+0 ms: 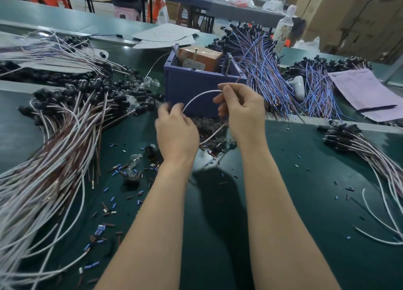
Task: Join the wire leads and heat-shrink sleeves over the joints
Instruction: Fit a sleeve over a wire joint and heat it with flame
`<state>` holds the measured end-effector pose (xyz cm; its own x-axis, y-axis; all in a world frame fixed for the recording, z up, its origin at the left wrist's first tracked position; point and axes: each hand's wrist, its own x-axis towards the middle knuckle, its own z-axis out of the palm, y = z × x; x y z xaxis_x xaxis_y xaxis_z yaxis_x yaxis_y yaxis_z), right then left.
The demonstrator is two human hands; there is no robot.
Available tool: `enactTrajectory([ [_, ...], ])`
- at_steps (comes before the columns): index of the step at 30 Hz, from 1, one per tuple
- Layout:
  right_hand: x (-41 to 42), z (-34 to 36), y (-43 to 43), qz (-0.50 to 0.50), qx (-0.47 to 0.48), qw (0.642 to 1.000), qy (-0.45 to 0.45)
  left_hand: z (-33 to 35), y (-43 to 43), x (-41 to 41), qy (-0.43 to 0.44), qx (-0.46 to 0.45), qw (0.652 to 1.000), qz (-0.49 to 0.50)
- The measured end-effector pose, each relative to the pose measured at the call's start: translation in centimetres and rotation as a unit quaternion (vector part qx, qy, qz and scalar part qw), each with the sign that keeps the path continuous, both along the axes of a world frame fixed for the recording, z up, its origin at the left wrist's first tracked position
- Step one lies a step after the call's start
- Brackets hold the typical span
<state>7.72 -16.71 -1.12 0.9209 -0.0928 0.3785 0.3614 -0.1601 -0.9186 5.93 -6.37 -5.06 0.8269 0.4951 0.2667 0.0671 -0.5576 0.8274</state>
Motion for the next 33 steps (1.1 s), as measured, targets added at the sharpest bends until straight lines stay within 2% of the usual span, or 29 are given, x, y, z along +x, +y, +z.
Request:
enactTrajectory([
  [2,0.2,-0.2,0.2,0.024,-0.016,1.000,0.012,0.3,-0.3,0.0,-0.064,0.063,0.996,-0.030],
  [4,0.2,-0.5,0.3,0.037,-0.041,0.998,0.012,0.3,-0.7,0.2,-0.114,0.073,0.986,-0.092],
  [7,0.2,-0.6,0.1,0.047,-0.024,0.998,0.023,0.0,-0.7,-0.1,-0.122,-0.006,0.984,-0.133],
  [11,0.3,-0.7,-0.1,0.004,-0.021,0.999,0.029,-0.3,-0.1,0.1,-0.140,-0.127,0.978,-0.085],
  [15,0.5,-1.0,-0.1,-0.048,-0.011,0.999,0.014,-0.1,0.2,0.3,-0.149,-0.278,0.948,-0.041],
  [18,1.0,-1.2,-0.4,-0.078,0.034,0.996,0.029,0.0,0.3,0.3,-0.162,-0.318,0.934,-0.021],
  [21,1.8,-1.4,-1.7,-0.117,0.087,0.983,0.109,0.0,0.4,0.3,-0.152,-0.322,0.934,-0.023],
  [22,1.9,-1.7,-2.4,-0.125,0.066,0.979,0.148,0.0,0.4,0.3,-0.147,-0.322,0.935,-0.025],
  [24,2.1,-2.2,-3.8,-0.136,-0.058,0.963,0.224,0.0,0.3,0.3,-0.139,-0.325,0.935,-0.026],
  [26,2.0,-2.7,-4.9,-0.157,-0.178,0.936,0.259,0.0,0.3,0.3,-0.134,-0.331,0.934,-0.027],
  [28,1.8,-3.0,-5.5,-0.178,-0.251,0.912,0.271,-0.1,0.3,0.4,-0.128,-0.334,0.933,-0.027],
  [30,1.9,-3.0,-5.7,-0.178,-0.283,0.897,0.288,-0.1,0.3,0.4,-0.124,-0.339,0.932,-0.027],
  [33,2.2,-2.8,-5.9,-0.174,-0.285,0.893,0.301,-0.1,0.3,0.5,-0.120,-0.351,0.928,-0.024],
])
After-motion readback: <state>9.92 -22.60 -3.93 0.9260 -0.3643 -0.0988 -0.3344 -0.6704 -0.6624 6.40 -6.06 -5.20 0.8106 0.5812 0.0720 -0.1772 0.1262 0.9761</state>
